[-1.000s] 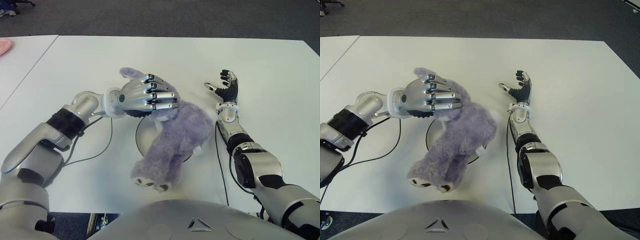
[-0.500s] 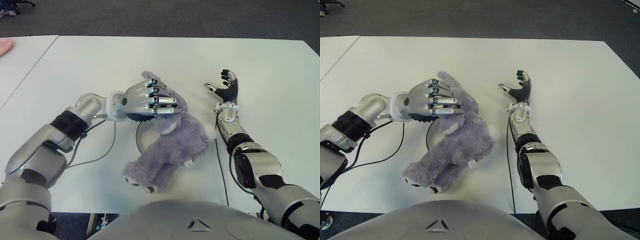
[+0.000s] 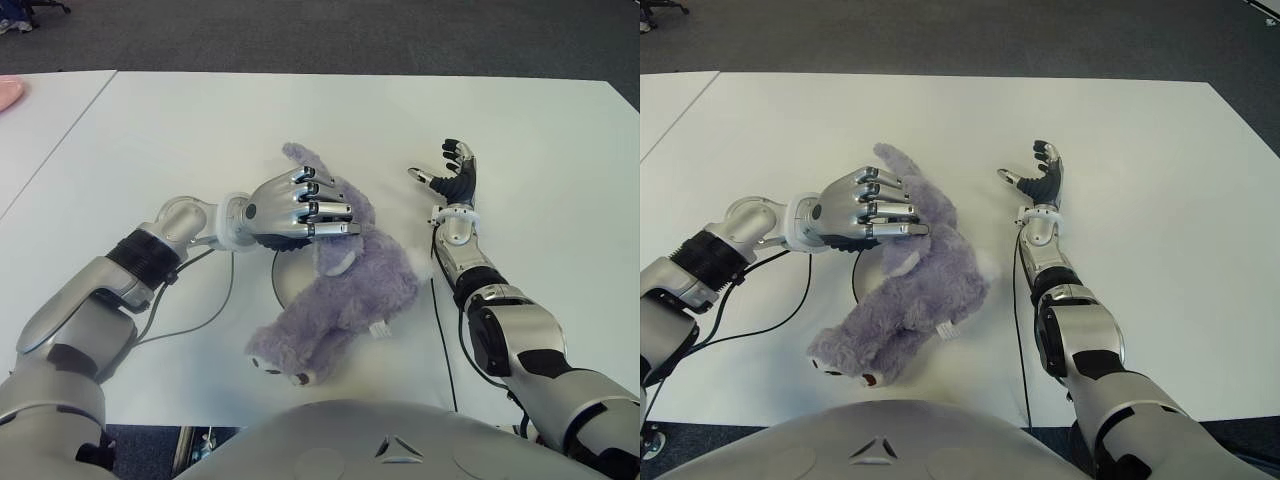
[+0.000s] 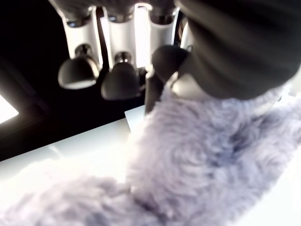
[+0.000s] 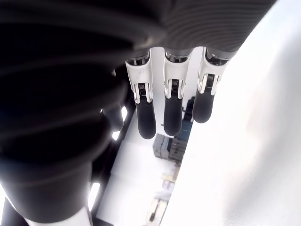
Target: Put the doll into the plate.
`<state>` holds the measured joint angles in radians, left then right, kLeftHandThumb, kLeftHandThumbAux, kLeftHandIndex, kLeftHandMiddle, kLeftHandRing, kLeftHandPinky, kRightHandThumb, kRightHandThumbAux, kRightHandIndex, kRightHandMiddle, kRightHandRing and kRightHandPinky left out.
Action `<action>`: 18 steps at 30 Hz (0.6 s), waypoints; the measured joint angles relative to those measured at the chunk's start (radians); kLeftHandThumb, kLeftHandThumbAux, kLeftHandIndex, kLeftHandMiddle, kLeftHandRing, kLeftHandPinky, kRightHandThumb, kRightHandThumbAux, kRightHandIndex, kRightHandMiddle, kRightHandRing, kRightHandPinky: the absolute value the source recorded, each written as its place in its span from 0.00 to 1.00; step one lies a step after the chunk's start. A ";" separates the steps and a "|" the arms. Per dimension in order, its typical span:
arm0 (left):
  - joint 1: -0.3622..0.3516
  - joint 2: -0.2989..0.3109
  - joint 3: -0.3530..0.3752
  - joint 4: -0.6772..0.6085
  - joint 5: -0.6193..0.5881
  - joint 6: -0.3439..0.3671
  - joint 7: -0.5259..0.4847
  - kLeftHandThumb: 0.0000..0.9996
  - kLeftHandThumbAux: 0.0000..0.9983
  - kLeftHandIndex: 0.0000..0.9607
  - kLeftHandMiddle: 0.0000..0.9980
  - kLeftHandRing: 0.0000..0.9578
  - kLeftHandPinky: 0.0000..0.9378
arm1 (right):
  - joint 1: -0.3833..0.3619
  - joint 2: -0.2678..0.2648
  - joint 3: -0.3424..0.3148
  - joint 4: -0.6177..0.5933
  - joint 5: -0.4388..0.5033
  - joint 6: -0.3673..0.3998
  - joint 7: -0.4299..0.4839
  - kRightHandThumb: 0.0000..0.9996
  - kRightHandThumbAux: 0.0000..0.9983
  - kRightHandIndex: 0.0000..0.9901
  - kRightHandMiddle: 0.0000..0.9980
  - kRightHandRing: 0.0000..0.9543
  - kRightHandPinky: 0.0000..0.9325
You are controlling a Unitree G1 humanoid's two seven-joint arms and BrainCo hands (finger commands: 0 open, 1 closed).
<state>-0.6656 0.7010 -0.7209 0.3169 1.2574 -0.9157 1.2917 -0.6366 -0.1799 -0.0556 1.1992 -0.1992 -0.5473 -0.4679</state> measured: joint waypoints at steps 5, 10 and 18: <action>0.014 -0.001 0.002 -0.005 0.001 0.023 0.000 0.22 0.60 0.53 0.72 0.76 0.77 | 0.000 0.000 0.001 0.000 0.000 0.000 -0.002 0.00 0.89 0.22 0.25 0.23 0.23; 0.015 0.001 0.002 -0.005 0.003 0.036 -0.001 0.09 0.52 0.28 0.36 0.32 0.29 | 0.000 0.000 0.002 0.000 -0.002 0.001 -0.003 0.00 0.90 0.22 0.25 0.23 0.23; 0.013 0.026 0.001 -0.003 0.053 0.072 -0.003 0.06 0.38 0.02 0.04 0.03 0.02 | 0.000 0.000 0.007 0.000 -0.005 0.004 -0.007 0.00 0.91 0.20 0.23 0.21 0.21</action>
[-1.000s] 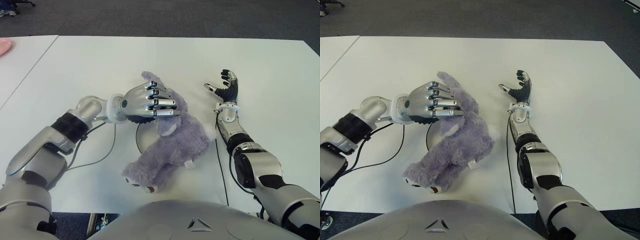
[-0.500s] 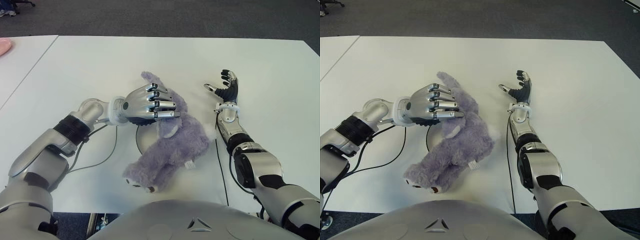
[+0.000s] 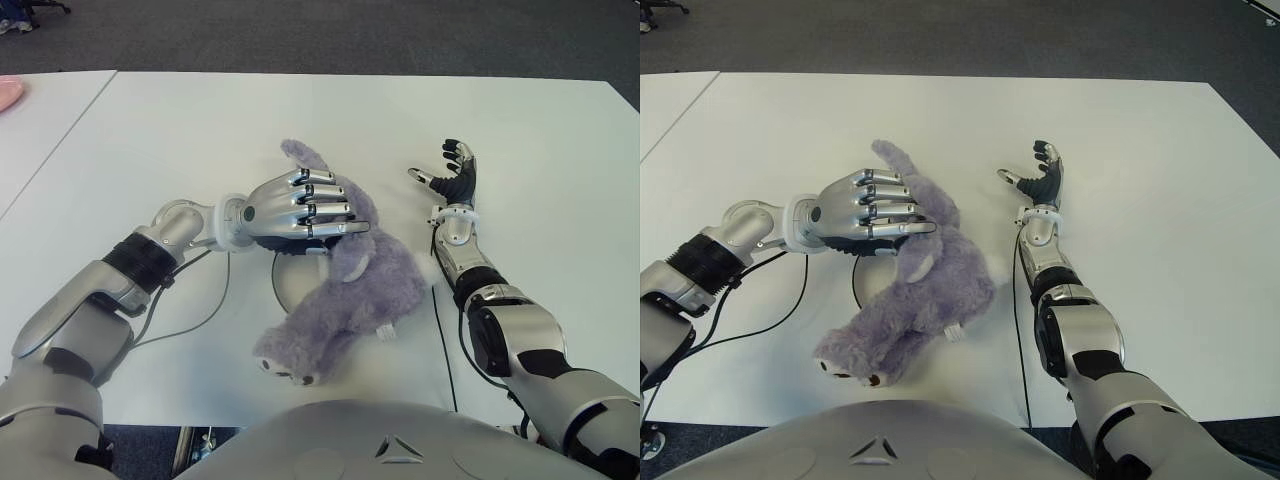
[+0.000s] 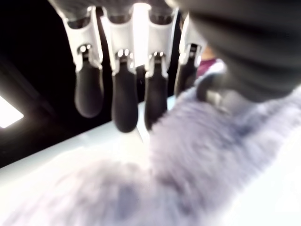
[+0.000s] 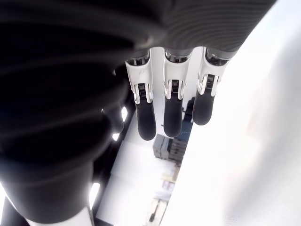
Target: Put the doll into the plate.
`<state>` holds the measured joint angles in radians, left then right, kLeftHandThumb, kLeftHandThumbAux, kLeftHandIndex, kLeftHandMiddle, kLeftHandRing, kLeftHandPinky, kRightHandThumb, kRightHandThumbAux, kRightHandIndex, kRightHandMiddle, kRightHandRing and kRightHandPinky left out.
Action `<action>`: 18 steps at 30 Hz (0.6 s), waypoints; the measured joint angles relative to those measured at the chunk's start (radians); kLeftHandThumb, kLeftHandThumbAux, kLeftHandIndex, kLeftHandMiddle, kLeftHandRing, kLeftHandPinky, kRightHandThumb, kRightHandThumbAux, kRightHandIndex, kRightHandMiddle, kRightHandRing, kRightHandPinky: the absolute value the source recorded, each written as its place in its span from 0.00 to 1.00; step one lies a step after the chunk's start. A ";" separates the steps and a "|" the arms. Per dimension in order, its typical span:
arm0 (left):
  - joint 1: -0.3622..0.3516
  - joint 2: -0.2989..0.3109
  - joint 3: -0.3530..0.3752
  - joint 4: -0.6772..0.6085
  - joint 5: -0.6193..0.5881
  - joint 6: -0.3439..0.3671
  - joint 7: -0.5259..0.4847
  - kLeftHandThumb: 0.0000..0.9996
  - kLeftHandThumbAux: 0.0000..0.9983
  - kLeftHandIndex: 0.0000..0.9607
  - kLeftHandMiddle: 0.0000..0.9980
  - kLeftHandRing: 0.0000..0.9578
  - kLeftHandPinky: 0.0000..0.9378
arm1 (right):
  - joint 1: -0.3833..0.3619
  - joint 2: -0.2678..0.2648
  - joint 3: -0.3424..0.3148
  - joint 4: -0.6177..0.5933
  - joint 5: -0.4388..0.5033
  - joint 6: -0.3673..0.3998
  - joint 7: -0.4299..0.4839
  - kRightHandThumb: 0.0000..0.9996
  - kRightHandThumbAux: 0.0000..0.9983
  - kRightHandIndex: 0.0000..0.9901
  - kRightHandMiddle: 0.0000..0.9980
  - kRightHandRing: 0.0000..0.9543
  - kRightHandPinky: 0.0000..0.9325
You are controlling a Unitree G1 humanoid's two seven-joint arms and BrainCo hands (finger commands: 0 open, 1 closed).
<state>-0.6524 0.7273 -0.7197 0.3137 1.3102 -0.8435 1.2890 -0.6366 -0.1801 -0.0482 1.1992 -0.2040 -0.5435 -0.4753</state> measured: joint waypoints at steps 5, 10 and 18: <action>0.000 0.042 0.023 -0.039 0.023 0.042 -0.034 0.09 0.32 0.00 0.01 0.00 0.00 | 0.000 0.000 0.006 0.000 -0.007 0.003 -0.015 0.00 0.91 0.20 0.23 0.21 0.22; 0.000 0.090 0.075 -0.079 0.025 0.073 -0.046 0.15 0.30 0.00 0.00 0.00 0.00 | 0.000 0.000 0.012 0.000 -0.021 0.009 -0.032 0.00 0.92 0.23 0.24 0.22 0.22; -0.001 0.132 0.168 -0.080 -0.035 0.077 -0.046 0.15 0.33 0.00 0.00 0.00 0.00 | 0.000 0.000 0.027 0.000 -0.038 0.012 -0.048 0.00 0.90 0.29 0.26 0.25 0.25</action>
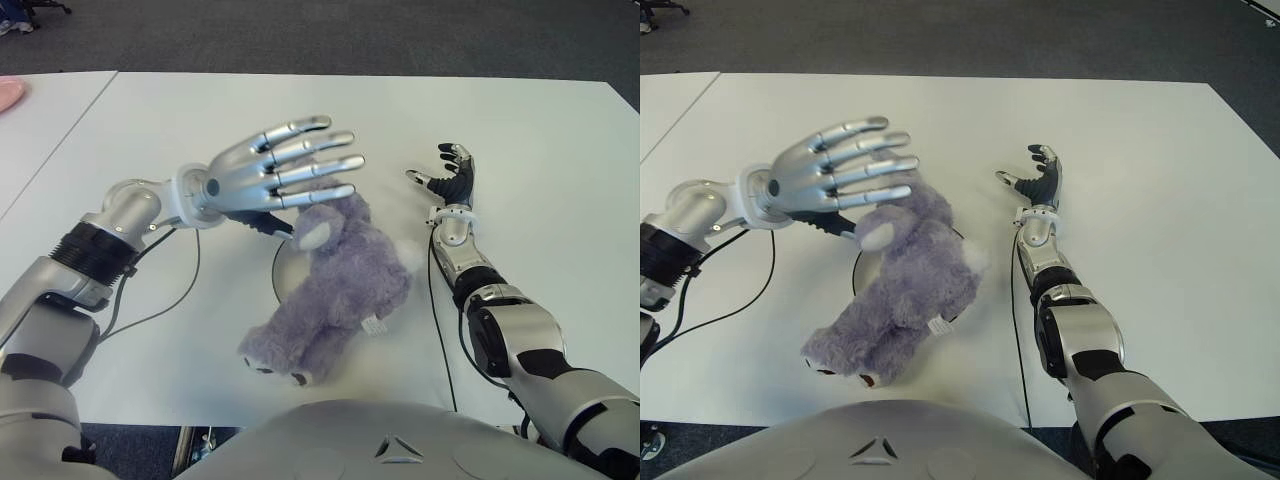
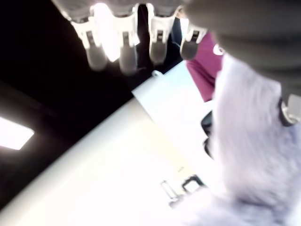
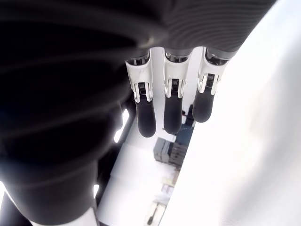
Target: Put the doll into the plate.
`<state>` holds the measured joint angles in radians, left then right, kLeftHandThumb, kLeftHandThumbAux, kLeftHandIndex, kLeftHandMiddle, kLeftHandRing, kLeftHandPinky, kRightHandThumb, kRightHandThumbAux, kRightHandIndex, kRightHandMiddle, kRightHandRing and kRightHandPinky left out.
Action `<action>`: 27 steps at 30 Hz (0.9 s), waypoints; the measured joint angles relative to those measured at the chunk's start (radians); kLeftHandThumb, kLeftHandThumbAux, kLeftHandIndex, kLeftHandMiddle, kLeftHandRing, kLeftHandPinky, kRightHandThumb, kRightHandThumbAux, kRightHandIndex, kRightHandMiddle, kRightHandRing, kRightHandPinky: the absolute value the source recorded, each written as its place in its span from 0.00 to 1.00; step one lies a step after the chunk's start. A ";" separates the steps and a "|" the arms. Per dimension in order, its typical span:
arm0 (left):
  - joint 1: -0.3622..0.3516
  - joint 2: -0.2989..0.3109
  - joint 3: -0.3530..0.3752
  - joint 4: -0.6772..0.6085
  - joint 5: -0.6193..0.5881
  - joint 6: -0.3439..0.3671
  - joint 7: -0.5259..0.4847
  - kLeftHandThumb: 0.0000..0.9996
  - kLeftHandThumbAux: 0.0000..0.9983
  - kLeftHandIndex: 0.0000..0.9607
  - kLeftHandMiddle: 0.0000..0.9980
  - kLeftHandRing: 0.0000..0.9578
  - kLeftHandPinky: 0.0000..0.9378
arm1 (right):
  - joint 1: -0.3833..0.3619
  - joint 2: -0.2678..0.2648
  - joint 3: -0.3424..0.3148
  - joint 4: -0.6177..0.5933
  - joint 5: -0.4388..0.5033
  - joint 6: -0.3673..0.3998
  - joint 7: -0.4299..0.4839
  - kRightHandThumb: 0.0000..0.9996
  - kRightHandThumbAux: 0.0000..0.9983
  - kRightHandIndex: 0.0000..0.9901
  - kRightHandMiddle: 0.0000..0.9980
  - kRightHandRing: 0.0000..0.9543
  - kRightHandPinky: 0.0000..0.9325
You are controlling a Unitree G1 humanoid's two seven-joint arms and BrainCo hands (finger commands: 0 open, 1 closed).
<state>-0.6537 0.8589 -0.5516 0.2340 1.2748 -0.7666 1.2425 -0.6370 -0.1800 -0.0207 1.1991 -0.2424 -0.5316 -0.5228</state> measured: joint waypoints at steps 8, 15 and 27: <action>0.024 0.002 0.096 -0.028 -0.060 0.046 0.000 0.12 0.36 0.00 0.00 0.00 0.00 | 0.000 0.000 0.003 0.000 -0.005 0.000 -0.003 0.00 0.91 0.22 0.24 0.22 0.21; 0.024 -0.034 0.134 -0.014 -0.103 0.084 -0.014 0.10 0.42 0.00 0.00 0.00 0.00 | 0.000 0.000 0.002 0.000 -0.005 0.001 -0.001 0.00 0.93 0.21 0.23 0.21 0.20; 0.016 -0.105 0.150 0.107 -0.264 -0.005 -0.090 0.09 0.43 0.00 0.00 0.00 0.00 | -0.001 0.001 0.001 0.000 -0.005 0.001 0.001 0.00 0.92 0.21 0.23 0.20 0.19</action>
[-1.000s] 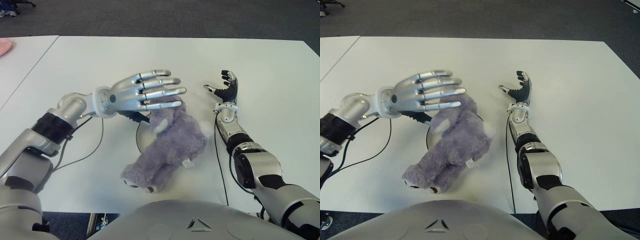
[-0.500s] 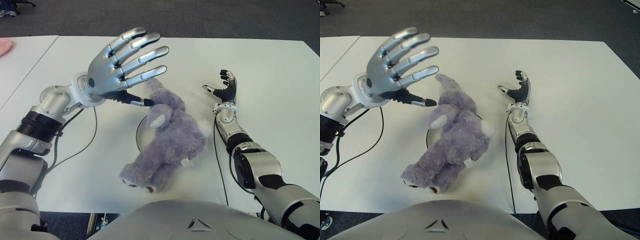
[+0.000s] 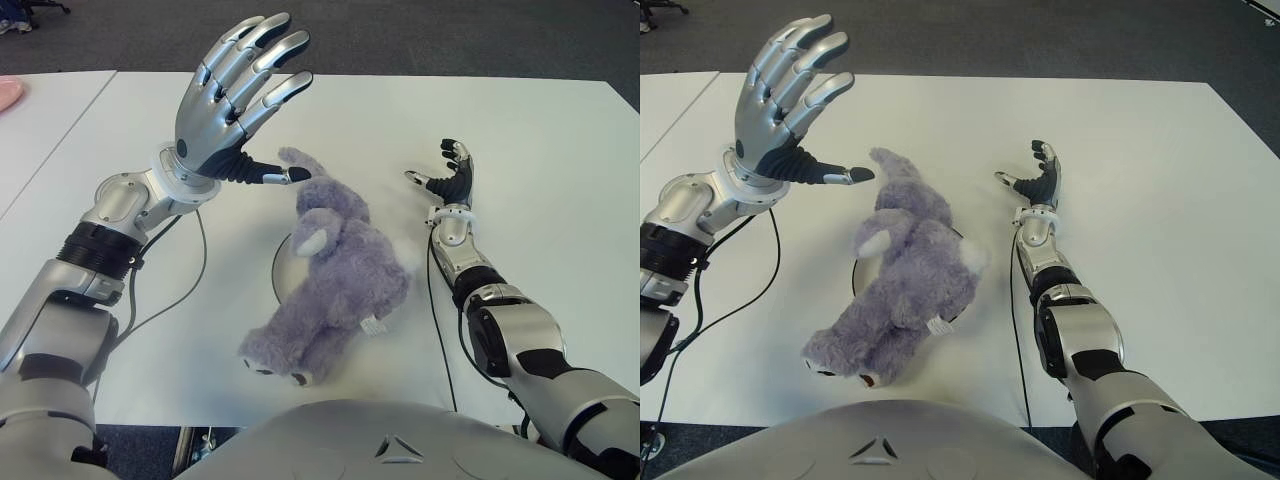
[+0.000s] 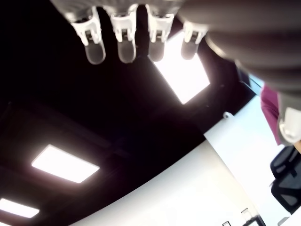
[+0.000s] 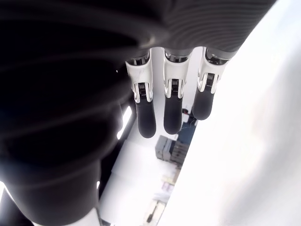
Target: Put the doll into the plate.
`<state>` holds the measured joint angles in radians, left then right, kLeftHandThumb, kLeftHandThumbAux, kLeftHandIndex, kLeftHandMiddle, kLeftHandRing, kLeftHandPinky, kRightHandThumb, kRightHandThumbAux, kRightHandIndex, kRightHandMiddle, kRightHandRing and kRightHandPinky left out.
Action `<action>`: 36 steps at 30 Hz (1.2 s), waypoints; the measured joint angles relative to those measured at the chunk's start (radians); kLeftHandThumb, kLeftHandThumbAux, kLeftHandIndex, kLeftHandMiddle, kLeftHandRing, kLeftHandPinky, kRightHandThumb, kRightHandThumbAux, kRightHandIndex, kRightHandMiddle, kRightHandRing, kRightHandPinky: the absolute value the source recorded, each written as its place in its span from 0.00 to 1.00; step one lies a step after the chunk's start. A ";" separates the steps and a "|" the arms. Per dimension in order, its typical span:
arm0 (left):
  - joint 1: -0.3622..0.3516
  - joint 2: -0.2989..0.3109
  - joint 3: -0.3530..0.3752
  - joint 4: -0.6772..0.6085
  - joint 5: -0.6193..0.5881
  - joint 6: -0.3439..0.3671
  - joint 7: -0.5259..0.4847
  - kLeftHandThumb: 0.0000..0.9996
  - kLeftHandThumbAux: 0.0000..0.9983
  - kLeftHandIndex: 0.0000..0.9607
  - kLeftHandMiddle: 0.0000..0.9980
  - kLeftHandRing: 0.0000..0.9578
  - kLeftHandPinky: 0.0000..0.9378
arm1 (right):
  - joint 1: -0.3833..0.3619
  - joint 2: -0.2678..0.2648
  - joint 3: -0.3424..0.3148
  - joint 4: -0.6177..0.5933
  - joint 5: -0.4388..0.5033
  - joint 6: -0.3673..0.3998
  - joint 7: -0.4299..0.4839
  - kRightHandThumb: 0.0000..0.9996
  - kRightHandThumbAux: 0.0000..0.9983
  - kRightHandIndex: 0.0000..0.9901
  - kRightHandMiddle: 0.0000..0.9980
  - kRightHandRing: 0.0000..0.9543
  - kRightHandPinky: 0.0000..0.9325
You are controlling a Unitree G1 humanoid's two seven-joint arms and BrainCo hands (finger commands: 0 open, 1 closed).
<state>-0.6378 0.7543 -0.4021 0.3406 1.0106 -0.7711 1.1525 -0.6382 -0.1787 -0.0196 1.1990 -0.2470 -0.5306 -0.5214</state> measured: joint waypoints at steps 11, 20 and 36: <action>-0.012 -0.073 0.042 0.268 -0.191 -0.120 -0.055 0.00 0.51 0.00 0.00 0.00 0.00 | -0.002 0.000 -0.003 -0.003 0.003 0.000 0.010 0.00 0.92 0.21 0.23 0.20 0.20; -0.109 -0.187 0.080 0.618 -0.304 -0.093 -0.215 0.02 0.48 0.00 0.00 0.00 0.00 | -0.003 0.000 -0.004 -0.007 0.003 0.000 0.015 0.00 0.91 0.21 0.23 0.20 0.20; -0.172 -0.362 0.298 0.956 -0.595 0.012 -0.584 0.00 0.63 0.00 0.00 0.00 0.00 | -0.002 0.001 -0.010 -0.007 0.006 0.000 0.029 0.00 0.93 0.21 0.24 0.21 0.22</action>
<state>-0.8095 0.3921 -0.1040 1.2968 0.4154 -0.7587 0.5687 -0.6397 -0.1776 -0.0298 1.1924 -0.2413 -0.5310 -0.4923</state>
